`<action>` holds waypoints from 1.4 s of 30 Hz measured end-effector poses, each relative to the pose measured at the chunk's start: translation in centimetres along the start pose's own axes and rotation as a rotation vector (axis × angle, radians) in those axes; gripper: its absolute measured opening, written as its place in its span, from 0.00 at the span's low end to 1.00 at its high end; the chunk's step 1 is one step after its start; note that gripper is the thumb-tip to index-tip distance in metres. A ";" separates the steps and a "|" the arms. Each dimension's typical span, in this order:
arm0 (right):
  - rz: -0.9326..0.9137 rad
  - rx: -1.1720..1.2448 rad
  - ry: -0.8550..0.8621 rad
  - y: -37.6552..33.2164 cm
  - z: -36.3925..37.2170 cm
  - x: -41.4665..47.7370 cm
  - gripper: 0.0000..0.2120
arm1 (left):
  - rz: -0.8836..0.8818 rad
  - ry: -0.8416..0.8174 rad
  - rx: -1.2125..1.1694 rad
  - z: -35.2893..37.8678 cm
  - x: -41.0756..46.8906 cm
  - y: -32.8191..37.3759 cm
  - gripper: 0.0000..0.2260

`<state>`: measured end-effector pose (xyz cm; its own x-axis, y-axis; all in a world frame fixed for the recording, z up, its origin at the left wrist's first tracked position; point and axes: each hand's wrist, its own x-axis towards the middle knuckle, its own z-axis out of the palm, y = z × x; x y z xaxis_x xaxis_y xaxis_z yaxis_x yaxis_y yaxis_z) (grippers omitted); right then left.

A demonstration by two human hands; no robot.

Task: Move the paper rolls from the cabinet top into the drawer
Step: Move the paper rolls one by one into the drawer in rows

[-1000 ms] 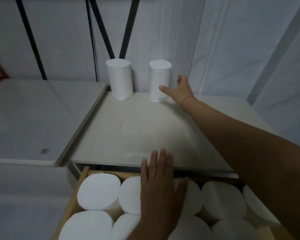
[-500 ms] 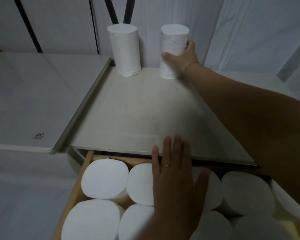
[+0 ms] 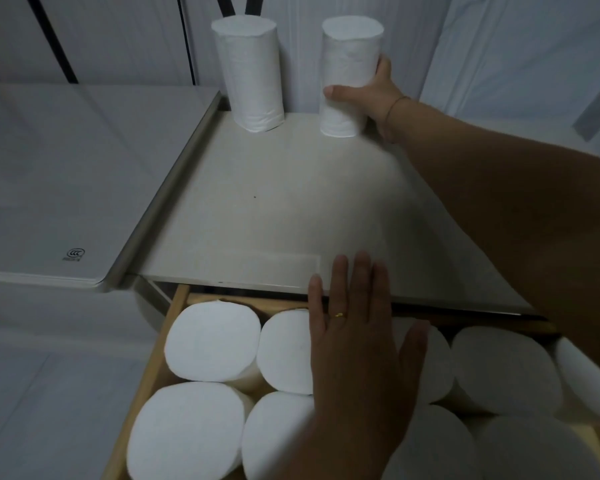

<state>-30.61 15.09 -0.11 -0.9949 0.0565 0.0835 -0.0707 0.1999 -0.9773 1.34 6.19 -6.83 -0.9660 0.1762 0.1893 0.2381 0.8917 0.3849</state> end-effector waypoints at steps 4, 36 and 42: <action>-0.057 -0.033 0.043 -0.5 0.3 0.0 0.55 | -0.001 0.012 -0.011 0.1 0.0 0.0 0.30; -0.127 -0.302 0.308 -0.5 2.6 -1.0 0.40 | -0.004 0.034 -0.028 0.1 0.0 0.0 0.30; -0.151 -0.301 0.271 -0.3 1.8 -3.9 0.38 | -0.006 0.032 -0.017 0.2 0.1 -0.1 0.31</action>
<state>-26.83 13.08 -0.45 -0.9172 0.2520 0.3086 -0.1497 0.4997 -0.8532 1.22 6.20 -6.99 -0.9638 0.1573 0.2153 0.2342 0.8853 0.4017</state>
